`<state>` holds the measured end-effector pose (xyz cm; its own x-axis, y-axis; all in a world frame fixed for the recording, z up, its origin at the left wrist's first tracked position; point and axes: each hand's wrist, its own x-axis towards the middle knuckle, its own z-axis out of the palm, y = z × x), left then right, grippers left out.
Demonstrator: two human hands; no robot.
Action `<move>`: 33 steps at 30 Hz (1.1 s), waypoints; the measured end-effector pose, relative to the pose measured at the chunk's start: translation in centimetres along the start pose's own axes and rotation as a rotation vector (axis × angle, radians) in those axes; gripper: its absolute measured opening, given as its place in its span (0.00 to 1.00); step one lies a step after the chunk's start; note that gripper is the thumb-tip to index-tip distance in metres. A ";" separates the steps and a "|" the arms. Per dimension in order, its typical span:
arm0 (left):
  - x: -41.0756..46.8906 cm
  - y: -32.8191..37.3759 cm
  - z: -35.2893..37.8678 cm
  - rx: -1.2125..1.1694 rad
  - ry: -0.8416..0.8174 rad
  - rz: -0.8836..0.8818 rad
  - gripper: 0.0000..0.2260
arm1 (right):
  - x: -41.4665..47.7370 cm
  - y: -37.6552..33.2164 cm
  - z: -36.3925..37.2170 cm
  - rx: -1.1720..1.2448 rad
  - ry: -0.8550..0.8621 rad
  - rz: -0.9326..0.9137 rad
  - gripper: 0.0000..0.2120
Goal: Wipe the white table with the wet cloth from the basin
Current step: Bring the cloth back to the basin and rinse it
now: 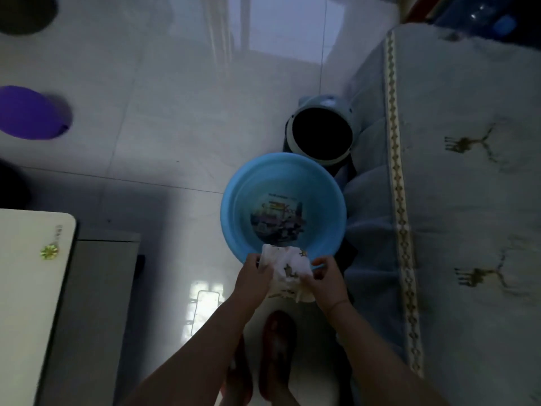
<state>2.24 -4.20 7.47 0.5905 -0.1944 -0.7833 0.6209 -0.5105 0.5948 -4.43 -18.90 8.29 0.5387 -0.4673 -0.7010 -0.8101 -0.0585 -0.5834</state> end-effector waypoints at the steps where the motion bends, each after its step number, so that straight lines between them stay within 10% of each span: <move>1: 0.6 -0.6 0.7 0.025 -0.002 0.001 0.05 | 0.5 0.9 -0.1 -0.019 0.004 -0.013 0.14; 28: 6.6 -5.9 5.6 0.687 0.321 0.245 0.28 | 7.3 8.5 1.6 -0.336 0.009 -0.181 0.20; 33: 6.5 -6.9 5.4 0.958 0.267 0.590 0.24 | 6.5 9.5 2.5 -0.833 0.181 -0.325 0.30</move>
<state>-0.95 -6.46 -2.68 0.8195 -0.4894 -0.2981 -0.3657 -0.8472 0.3855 -8.04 -20.31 -2.87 0.7821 -0.4438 -0.4376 -0.5677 -0.7970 -0.2063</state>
